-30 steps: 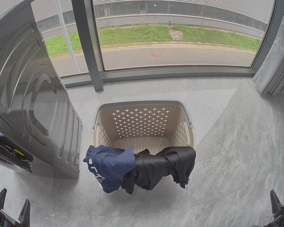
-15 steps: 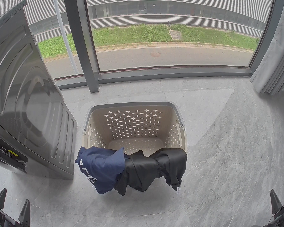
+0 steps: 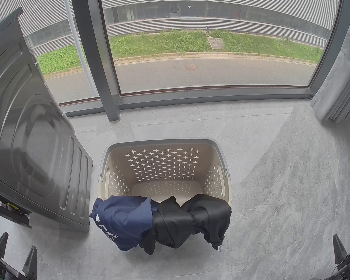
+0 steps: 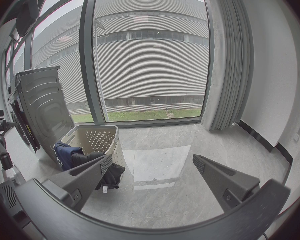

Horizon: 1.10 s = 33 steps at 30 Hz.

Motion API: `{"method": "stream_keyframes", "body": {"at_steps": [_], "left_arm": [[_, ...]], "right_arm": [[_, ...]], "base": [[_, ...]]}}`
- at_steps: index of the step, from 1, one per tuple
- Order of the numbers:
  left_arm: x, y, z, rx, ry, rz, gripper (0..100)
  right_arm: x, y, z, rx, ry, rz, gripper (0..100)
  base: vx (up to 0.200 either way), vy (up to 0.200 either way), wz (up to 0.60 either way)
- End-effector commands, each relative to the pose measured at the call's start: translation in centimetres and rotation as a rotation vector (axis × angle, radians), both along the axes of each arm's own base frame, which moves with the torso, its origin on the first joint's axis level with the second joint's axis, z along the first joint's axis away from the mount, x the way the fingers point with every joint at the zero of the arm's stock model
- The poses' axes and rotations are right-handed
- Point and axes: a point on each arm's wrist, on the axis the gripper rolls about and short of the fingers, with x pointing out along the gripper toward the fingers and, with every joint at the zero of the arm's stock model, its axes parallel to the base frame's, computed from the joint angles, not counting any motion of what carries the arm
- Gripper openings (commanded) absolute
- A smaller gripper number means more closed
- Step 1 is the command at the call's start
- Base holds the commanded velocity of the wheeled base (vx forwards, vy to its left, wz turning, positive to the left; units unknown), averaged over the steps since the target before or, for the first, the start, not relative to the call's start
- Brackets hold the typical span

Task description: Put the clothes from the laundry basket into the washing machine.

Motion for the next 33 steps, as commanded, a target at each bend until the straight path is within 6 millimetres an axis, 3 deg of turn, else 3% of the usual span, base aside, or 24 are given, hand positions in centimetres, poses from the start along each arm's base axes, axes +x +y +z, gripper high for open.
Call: {"method": "stream_keyframes", "body": {"at_steps": [1, 33], "left_arm": [[0.02, 0.00, -0.46, 0.000, 0.001, 0.000, 100], [0.02, 0.00, -0.48, 0.000, 0.003, 0.002, 100]], "right_arm": [[0.01, 0.00, -0.52, 0.000, 0.001, 0.000, 100], [0.01, 0.00, -0.52, 0.000, 0.001, 0.000, 100]], "base": [[0.000, 0.000, 0.00], [0.081, 0.000, 0.00]]}}
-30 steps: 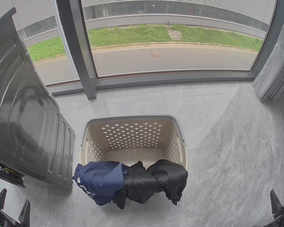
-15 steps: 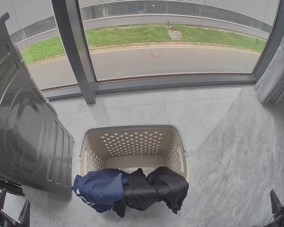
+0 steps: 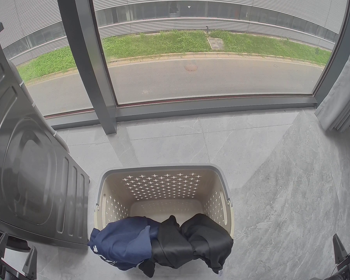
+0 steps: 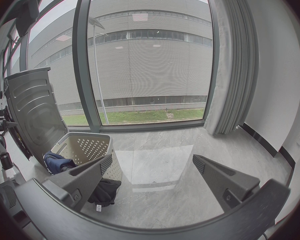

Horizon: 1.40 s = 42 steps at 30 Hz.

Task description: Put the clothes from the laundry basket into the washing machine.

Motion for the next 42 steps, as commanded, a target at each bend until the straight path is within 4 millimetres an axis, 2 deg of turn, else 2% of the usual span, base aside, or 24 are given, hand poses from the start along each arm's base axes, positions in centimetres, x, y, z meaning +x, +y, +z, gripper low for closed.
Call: {"method": "stream_keyframes", "body": {"at_steps": [1, 5, 11, 17, 26, 32, 42], "left_arm": [[0.02, 0.00, -0.48, 0.000, 0.003, 0.000, 100], [0.02, 0.00, -0.48, 0.000, 0.003, 0.000, 100], [0.02, 0.00, -0.48, 0.000, 0.003, 0.000, 100], [0.02, 0.00, -0.48, 0.001, 0.003, 0.000, 100], [0.02, 0.00, -0.48, 0.001, 0.003, 0.000, 100], [0.02, 0.00, -0.48, 0.001, 0.003, 0.000, 100], [0.02, 0.00, -0.48, 0.001, 0.003, 0.000, 100]], "right_arm": [[0.02, 0.00, -0.52, 0.000, 0.002, 0.001, 100], [0.01, 0.00, -0.52, 0.000, 0.001, 0.001, 100], [0.01, 0.00, -0.52, 0.000, 0.001, 0.001, 100], [0.01, 0.00, -0.52, 0.000, 0.001, 0.001, 100], [0.01, 0.00, -0.52, 0.000, 0.001, 0.001, 100], [0.01, 0.00, -0.52, 0.000, 0.001, 0.001, 100], [0.01, 0.00, -0.52, 0.000, 0.001, 0.001, 100]], "base": [[0.200, 0.000, 0.00], [0.200, 0.000, 0.00], [0.000, 0.000, 0.00], [0.200, 0.000, 0.00], [0.000, 0.000, 0.00], [0.200, 0.000, 0.00], [0.020, 0.000, 0.00]]}}
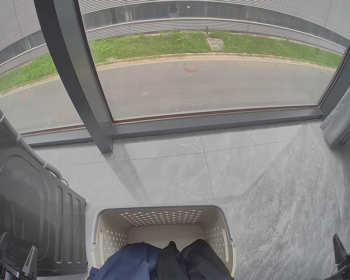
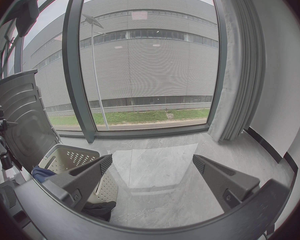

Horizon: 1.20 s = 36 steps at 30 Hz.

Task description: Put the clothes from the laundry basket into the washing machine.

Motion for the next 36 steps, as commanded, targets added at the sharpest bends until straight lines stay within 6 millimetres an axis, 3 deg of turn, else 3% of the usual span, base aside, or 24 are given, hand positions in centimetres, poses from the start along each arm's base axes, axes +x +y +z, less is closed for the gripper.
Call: {"method": "stream_keyframes", "body": {"at_steps": [1, 36], "left_arm": [[0.02, 0.00, -0.48, -0.001, 0.003, 0.000, 100], [0.02, 0.00, -0.48, -0.002, 0.003, 0.000, 100]], "right_arm": [[0.01, 0.00, -0.52, 0.000, 0.001, 0.000, 100], [0.01, 0.00, -0.52, 0.000, 0.001, 0.000, 100]], "base": [[0.200, 0.000, 0.00], [0.006, 0.000, 0.00]]}}
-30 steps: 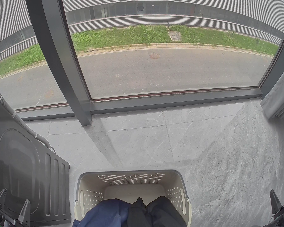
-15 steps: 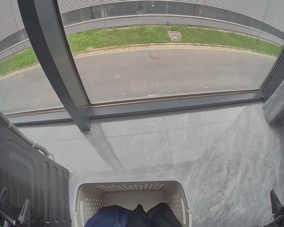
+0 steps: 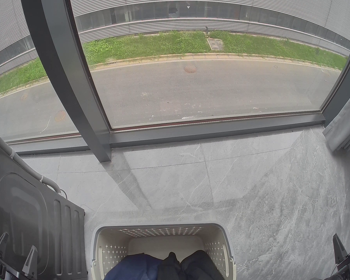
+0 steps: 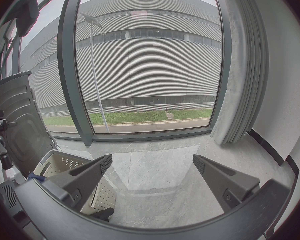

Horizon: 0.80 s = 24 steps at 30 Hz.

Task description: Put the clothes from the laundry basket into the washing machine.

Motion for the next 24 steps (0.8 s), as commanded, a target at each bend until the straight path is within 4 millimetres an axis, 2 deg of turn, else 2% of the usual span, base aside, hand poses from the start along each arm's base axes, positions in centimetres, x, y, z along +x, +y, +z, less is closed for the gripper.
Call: {"method": "stream_keyframes", "body": {"at_steps": [1, 5, 24], "left_arm": [[0.02, 0.00, -0.48, 0.000, 0.003, 0.000, 100], [0.02, 0.00, -0.48, 0.000, 0.003, 0.000, 100], [0.02, 0.00, -0.48, 0.000, 0.003, 0.000, 100]], "right_arm": [[0.01, 0.00, -0.52, 0.000, 0.000, -0.001, 100], [0.01, 0.00, -0.52, 0.000, 0.000, 0.001, 100], [0.01, 0.00, -0.52, 0.000, 0.000, 0.001, 100]], "base": [[0.000, 0.000, 0.00], [0.000, 0.000, 0.00], [-0.200, 0.000, 0.00]]}}
